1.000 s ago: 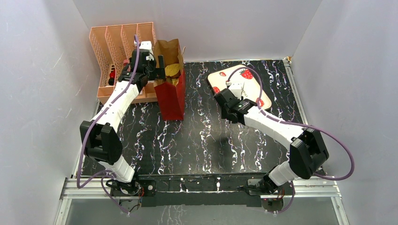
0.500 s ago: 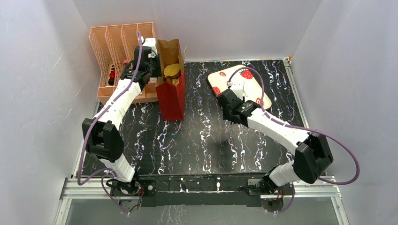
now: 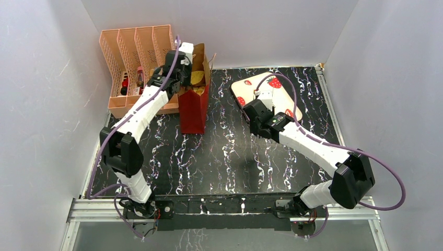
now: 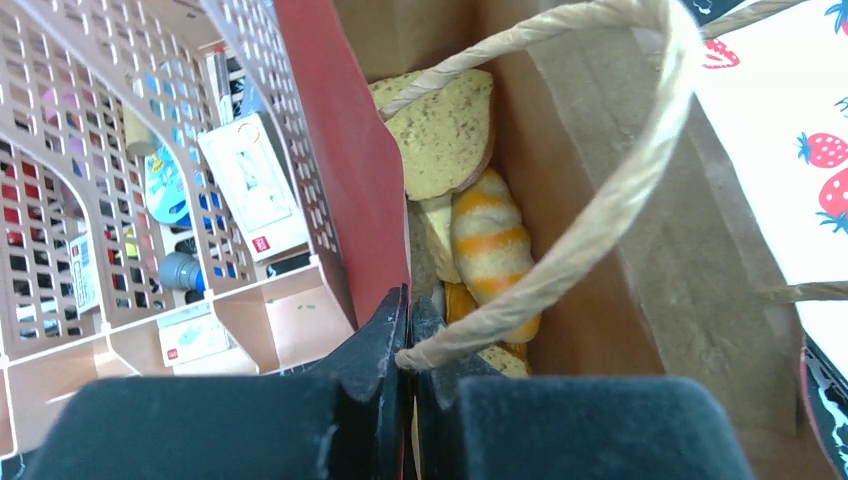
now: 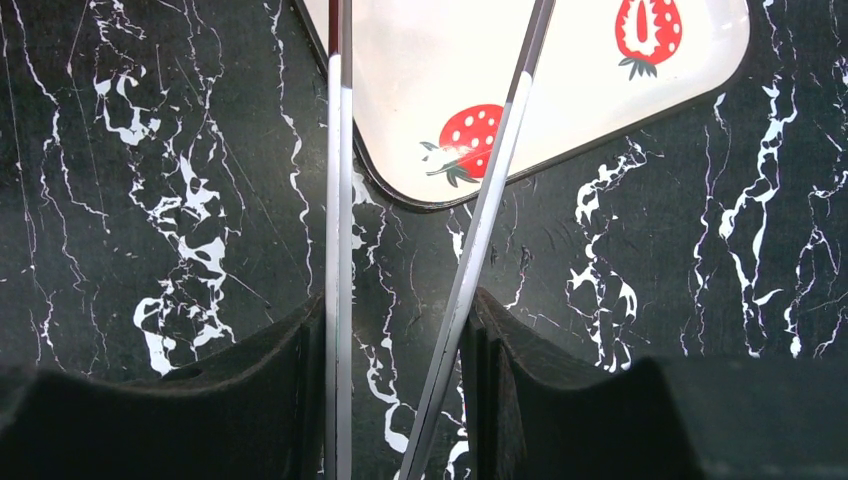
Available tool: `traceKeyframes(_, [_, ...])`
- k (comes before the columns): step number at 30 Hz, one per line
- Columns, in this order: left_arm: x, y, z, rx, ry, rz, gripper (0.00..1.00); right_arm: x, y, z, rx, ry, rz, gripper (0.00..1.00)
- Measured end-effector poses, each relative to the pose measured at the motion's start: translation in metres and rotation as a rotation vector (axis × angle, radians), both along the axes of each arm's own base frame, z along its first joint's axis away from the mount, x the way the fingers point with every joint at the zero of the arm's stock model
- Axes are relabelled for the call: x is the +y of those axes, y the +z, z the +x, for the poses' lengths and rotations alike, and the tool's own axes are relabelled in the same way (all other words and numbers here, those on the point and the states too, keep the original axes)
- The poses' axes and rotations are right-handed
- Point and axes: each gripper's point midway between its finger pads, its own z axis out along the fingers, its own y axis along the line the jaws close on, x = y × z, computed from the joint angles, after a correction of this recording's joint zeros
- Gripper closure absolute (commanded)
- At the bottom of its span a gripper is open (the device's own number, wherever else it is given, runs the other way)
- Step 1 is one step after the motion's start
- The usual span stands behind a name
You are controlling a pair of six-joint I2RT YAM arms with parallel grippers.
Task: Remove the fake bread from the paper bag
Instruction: Adjust the paper bag at the center of the board.
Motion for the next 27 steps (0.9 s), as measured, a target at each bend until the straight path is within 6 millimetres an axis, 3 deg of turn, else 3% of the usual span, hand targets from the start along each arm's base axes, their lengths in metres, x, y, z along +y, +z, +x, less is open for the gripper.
traceKeyframes(5, [-0.019, 0.001, 0.007, -0.024, -0.042, 0.136, 1.00, -0.004, 0.006, -0.004, 0.000, 0.004, -0.002, 0.73])
traceKeyframes(16, [-0.052, 0.033, 0.035, -0.194, -0.082, 0.383, 1.00, -0.019, 0.038, -0.023, -0.050, -0.025, 0.054, 0.77])
traceKeyframes(22, [-0.081, 0.048, 0.029, -0.279, -0.107, 0.439, 1.00, -0.032, 0.049, -0.034, -0.070, -0.068, 0.060, 0.78])
traceKeyframes(27, [-0.111, 0.034, 0.006, -0.302, -0.151, 0.462, 1.00, -0.043, 0.064, -0.042, -0.110, -0.101, 0.084, 0.78])
